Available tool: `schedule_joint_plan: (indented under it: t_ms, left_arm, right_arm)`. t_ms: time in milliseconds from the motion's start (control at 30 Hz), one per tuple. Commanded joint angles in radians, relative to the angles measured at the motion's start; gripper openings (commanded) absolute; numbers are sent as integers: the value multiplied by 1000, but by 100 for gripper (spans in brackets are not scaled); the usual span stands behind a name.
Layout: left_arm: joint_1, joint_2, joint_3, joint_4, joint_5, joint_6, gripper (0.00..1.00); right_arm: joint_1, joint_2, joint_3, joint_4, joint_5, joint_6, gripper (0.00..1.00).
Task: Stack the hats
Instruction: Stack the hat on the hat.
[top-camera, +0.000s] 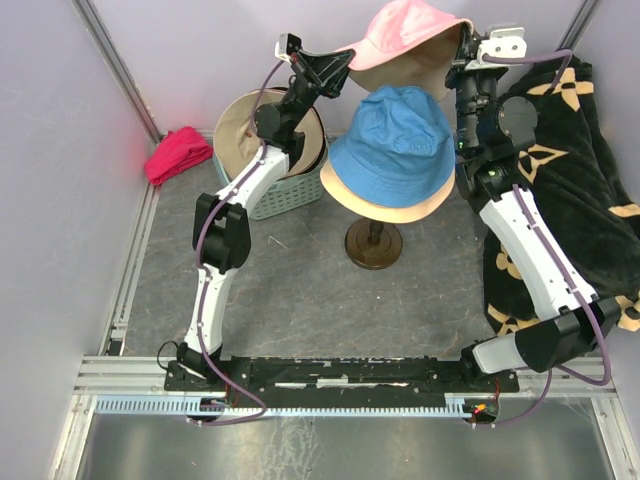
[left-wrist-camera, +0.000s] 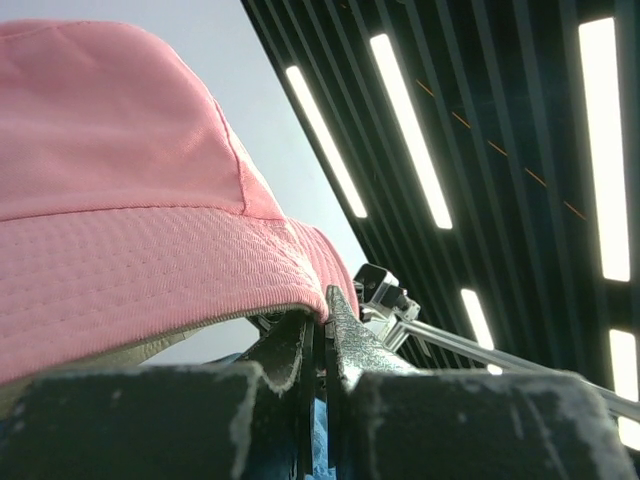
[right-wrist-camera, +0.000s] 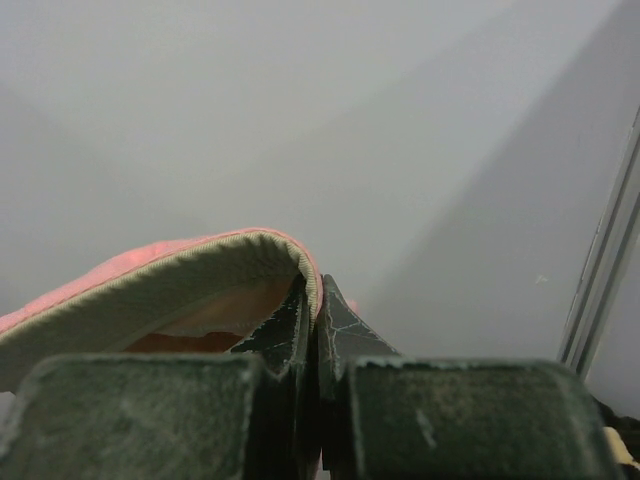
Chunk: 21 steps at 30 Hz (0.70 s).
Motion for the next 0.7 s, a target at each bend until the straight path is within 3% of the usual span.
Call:
schedule_joint_plan:
  t_ms: [0, 667]
  left_arm:
    - [-5, -66, 43, 73, 24, -5, 3]
    - [-32, -56, 147, 80, 33, 11, 3]
  right_arm:
    - [-10, -78, -37, 84, 44, -10, 2]
    - [-34, -94, -104, 102, 174, -19, 3]
